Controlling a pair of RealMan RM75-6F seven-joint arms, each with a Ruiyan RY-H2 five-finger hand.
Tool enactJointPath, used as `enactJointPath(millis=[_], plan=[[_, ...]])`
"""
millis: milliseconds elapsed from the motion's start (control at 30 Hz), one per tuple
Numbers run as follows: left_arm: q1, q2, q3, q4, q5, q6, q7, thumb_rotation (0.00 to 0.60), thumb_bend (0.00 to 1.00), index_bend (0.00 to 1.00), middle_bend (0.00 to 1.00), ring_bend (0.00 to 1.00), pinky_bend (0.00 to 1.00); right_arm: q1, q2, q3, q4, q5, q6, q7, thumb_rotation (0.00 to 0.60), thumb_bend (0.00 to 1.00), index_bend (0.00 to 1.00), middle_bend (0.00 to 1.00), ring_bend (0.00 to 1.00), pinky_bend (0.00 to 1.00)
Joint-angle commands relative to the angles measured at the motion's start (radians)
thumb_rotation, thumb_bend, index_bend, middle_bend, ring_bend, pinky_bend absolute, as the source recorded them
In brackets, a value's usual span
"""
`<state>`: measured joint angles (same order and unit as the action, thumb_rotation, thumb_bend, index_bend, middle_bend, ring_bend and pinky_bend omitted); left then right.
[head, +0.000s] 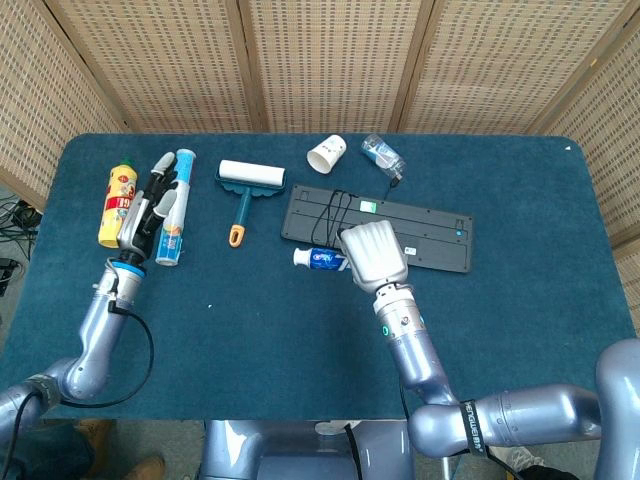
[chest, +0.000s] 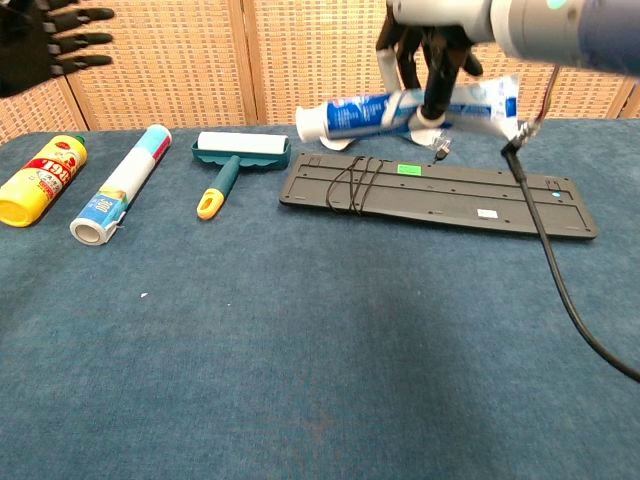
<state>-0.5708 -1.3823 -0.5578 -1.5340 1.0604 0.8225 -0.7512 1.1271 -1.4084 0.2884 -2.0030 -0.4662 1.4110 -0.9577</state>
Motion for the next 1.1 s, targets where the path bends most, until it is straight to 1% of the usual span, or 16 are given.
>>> enactJointPath(millis=[33,67,200,367,700,767,800,833,867,933,1000,1033,1100], plan=[[0.028,0.104,0.047,0.043,0.087,-0.028,0.040,0.308,0.00,0.00,0.00,0.00,0.00,-0.023,-0.033,-0.053,0.037,-0.041,-0.027,0.018,0.600,0.63,0.71,0.73,0.64,0.76],[0.029,0.122,0.052,0.049,0.101,-0.024,0.049,0.315,0.00,0.00,0.00,0.00,0.00,-0.027,-0.046,-0.068,0.050,-0.053,-0.032,0.019,0.600,0.63,0.71,0.73,0.64,0.76],[0.033,0.157,0.071,0.061,0.120,-0.015,0.074,0.315,0.00,0.00,0.00,0.00,0.00,-0.039,-0.085,-0.097,0.084,-0.076,-0.040,0.024,0.600,0.63,0.71,0.73,0.64,0.76],[0.041,0.174,0.110,0.088,0.144,0.009,0.104,0.315,0.00,0.00,0.00,0.00,0.00,-0.052,-0.139,-0.126,0.127,-0.091,-0.051,0.018,0.600,0.63,0.71,0.73,0.64,0.76],[0.042,0.178,0.165,0.107,0.170,0.029,0.094,0.315,0.00,0.00,0.00,0.00,0.00,-0.066,-0.276,-0.140,0.221,-0.088,-0.083,0.016,0.600,0.63,0.71,0.73,0.64,0.76],[0.044,0.180,0.174,0.106,0.176,0.034,0.090,0.315,0.00,0.00,0.00,0.00,0.00,-0.070,-0.300,-0.139,0.244,-0.088,-0.088,0.017,0.600,0.62,0.69,0.71,0.63,0.76],[0.045,0.182,0.179,0.105,0.180,0.035,0.087,0.315,0.00,0.00,0.00,0.00,0.00,-0.072,-0.311,-0.140,0.255,-0.089,-0.090,0.018,0.600,0.57,0.62,0.66,0.59,0.72],[0.046,0.183,0.184,0.106,0.184,0.038,0.084,0.315,0.00,0.00,0.00,0.00,0.00,-0.075,-0.322,-0.141,0.268,-0.092,-0.093,0.023,0.600,0.45,0.50,0.56,0.50,0.63],[0.047,0.184,0.188,0.108,0.188,0.042,0.083,0.315,0.00,0.00,0.00,0.00,0.00,-0.081,-0.332,-0.142,0.278,-0.097,-0.097,0.032,0.600,0.29,0.36,0.44,0.39,0.51],[0.050,0.186,0.195,0.112,0.193,0.050,0.078,0.315,0.00,0.00,0.00,0.00,0.00,-0.096,-0.342,-0.137,0.284,-0.097,-0.112,0.062,0.600,0.12,0.21,0.29,0.25,0.38],[0.053,0.188,0.202,0.115,0.198,0.055,0.073,0.315,0.00,0.00,0.00,0.00,0.00,-0.107,-0.339,-0.129,0.281,-0.093,-0.127,0.084,0.600,0.02,0.10,0.17,0.12,0.29],[0.053,0.190,0.204,0.117,0.199,0.057,0.071,0.315,0.00,0.00,0.00,0.00,0.00,-0.111,-0.335,-0.126,0.279,-0.096,-0.129,0.090,0.600,0.00,0.06,0.12,0.07,0.25],[0.056,0.193,0.210,0.122,0.202,0.063,0.069,0.315,0.00,0.00,0.00,0.00,0.00,-0.119,-0.320,-0.123,0.266,-0.114,-0.128,0.101,0.600,0.00,0.04,0.10,0.05,0.23]])
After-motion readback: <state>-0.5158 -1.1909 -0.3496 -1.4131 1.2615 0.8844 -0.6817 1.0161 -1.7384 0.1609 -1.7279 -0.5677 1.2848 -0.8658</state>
